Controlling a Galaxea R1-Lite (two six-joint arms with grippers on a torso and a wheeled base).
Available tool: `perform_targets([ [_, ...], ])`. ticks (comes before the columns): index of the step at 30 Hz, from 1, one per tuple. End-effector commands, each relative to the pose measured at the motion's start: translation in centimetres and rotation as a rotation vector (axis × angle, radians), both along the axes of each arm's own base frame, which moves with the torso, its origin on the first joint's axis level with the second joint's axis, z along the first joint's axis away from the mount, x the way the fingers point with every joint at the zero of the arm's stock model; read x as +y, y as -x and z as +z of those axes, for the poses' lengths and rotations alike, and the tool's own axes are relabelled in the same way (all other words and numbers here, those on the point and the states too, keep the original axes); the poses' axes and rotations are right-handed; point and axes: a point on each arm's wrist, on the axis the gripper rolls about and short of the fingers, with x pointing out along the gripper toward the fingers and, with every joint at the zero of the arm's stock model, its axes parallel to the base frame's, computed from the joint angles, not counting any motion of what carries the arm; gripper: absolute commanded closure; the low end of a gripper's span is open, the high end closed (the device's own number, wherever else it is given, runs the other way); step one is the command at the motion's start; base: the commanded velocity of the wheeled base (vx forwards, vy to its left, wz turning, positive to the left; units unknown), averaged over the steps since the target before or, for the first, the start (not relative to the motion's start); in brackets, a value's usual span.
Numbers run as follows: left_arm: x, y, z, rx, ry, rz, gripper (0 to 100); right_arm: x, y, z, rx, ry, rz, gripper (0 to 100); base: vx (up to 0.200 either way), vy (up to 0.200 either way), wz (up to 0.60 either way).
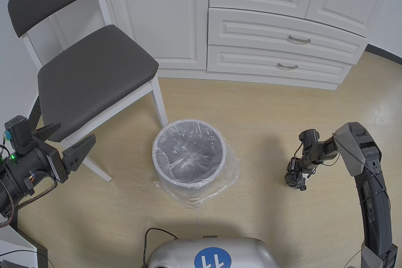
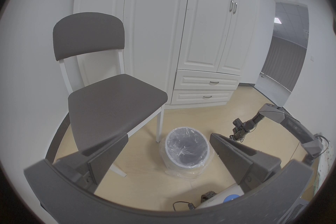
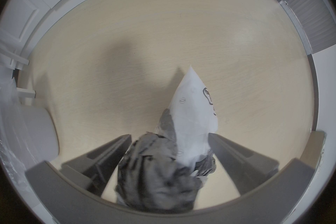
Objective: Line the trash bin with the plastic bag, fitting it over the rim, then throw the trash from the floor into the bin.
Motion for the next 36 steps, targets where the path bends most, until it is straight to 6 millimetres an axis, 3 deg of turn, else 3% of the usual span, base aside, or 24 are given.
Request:
perform_targets([
  [1,0.0,-0.1,-0.2,0.011,-0.004,0.001,0,0.0,-0.1,0.0,-0.002,0.002,0.003,100,0.0,0.0,0.0],
  [11,-0.1,-0.2,-0.7,0.026,-0.023,-0.004,0,0.5,0.5,0.7,0.002,0.053,0.001,100,0.0,0.0,0.0],
  [14,-0.2,-0.3,-0.8,0.024,-0.053,-0.008,0,1.2,1.1,3.3,-0.016,0.065,0.033,100,0.0,0.0,0.0],
  [16,-0.1,-0.3,-0.9,0.025,-0.059,-0.008,0,1.9,2.2,6.1,-0.028,0.081,0.074,100,0.0,0.0,0.0],
  [17,-0.1,-0.3,-1.0,0.027,-0.059,-0.008,0,1.9,2.3,6.3,-0.029,0.083,0.076,100,0.0,0.0,0.0],
  [19,-0.1,-0.2,-1.0,0.025,-0.06,-0.01,0,3.0,3.7,9.2,-0.058,0.099,0.125,100,0.0,0.0,0.0],
  [21,-0.1,-0.2,-1.0,0.025,-0.06,-0.01,0,3.3,4.2,9.9,-0.067,0.102,0.137,100,0.0,0.0,0.0],
  [22,-0.1,-0.2,-0.9,0.023,-0.06,-0.009,0,4.1,5.4,11.4,-0.084,0.111,0.168,100,0.0,0.0,0.0],
  [27,0.0,0.0,-0.8,0.012,-0.06,-0.009,0,5.5,8.5,14.5,-0.135,0.149,0.256,100,0.0,0.0,0.0],
  [36,0.1,0.2,-0.7,-0.002,-0.072,-0.011,0,6.3,14.2,19.5,-0.287,0.243,0.398,100,0.0,0.0,0.0],
])
